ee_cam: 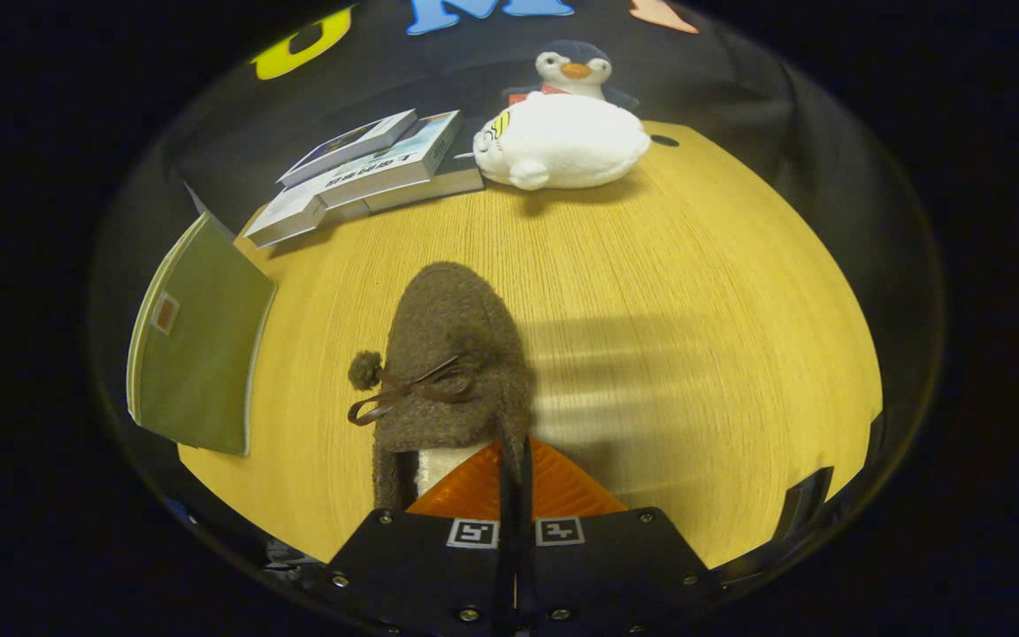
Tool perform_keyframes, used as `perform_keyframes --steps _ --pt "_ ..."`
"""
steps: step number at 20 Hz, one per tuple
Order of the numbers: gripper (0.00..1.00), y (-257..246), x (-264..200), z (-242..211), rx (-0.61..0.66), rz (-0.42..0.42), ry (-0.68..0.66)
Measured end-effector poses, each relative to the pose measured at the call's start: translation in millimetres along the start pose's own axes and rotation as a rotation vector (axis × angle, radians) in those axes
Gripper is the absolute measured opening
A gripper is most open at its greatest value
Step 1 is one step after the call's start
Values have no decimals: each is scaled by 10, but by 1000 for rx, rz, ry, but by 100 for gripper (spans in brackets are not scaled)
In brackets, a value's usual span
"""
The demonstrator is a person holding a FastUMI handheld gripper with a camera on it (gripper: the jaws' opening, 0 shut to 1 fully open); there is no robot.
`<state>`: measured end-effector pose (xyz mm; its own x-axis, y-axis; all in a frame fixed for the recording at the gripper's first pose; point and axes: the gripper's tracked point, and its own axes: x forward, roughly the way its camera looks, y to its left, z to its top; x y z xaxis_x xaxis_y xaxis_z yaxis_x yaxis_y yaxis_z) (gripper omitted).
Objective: Open the storage box then place both shoes into the box .Put the left shoe in first, then the right shoe, with the right side of both shoes facing outward in a uniform manner.
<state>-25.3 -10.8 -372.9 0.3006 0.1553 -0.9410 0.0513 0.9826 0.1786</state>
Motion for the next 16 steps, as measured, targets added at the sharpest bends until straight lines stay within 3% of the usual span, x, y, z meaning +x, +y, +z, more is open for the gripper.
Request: perform_keyframes --steps 8,16 --pt "1 126 -288 240 136 51 -52" --pt "1 741 -791 571 161 108 -152"
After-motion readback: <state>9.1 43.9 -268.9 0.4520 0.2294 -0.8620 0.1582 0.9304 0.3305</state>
